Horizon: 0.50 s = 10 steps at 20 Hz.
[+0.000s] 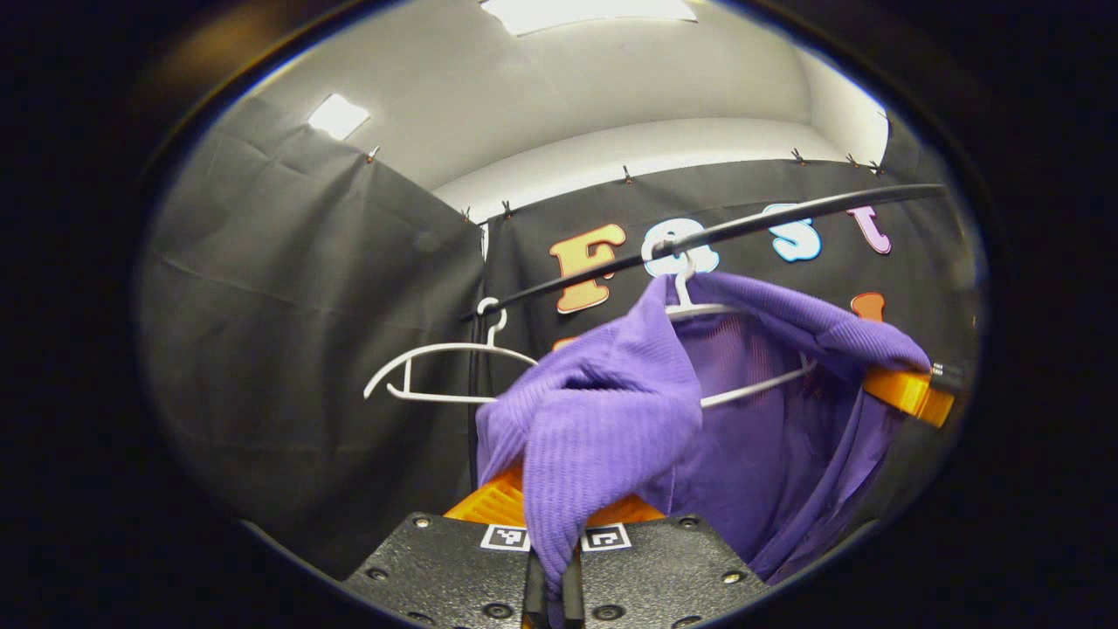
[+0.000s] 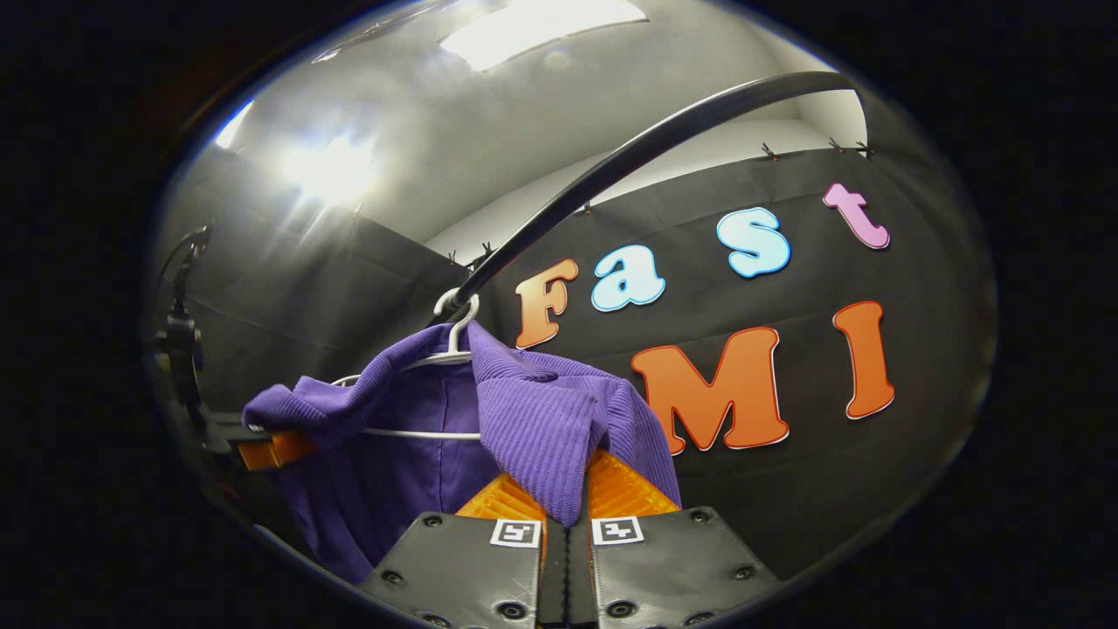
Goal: Grasp the clothes on the hanger with both hands and then place them into the laundry hamper below.
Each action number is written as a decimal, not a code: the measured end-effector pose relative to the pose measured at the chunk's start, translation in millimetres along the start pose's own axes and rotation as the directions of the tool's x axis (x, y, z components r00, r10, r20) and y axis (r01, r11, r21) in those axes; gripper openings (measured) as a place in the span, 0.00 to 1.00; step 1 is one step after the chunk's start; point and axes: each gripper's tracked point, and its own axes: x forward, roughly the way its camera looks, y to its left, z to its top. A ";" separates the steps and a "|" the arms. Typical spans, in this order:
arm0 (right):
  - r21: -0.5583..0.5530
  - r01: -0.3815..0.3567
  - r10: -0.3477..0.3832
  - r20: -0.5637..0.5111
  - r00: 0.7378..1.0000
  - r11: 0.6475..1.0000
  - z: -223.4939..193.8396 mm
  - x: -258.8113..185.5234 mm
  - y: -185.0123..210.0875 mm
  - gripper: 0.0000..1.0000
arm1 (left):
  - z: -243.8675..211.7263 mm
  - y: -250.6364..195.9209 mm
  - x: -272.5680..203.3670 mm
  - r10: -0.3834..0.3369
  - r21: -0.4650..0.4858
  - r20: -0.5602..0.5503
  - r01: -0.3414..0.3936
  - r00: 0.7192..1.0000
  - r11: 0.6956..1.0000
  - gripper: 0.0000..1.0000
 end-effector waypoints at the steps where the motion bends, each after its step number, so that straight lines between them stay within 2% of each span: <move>1: -0.002 0.015 -0.014 0.005 1.000 1.000 0.5 0.5 -2.4 0.08 | 16.1 8.1 3.0 0.010 0.020 0.018 -0.011 1.000 1.000 0.09; 4: -0.002 0.045 -0.045 -0.001 0.999 0.999 -3.1 -0.9 -6.3 0.08 | 61.4 29.7 14.5 0.026 0.026 0.070 -0.028 0.997 0.999 0.03; 7: 0.003 0.080 -0.080 -0.007 0.997 0.997 -5.3 0.0 -11.8 0.08 | 92.9 50.0 28.2 0.015 0.065 0.089 -0.021 0.996 0.998 0.06; 10: 0.006 0.109 -0.109 -0.009 0.994 0.994 -7.8 1.7 -18.9 0.08 | 112.4 72.6 49.2 0.018 0.100 0.127 -0.031 0.992 0.994 0.03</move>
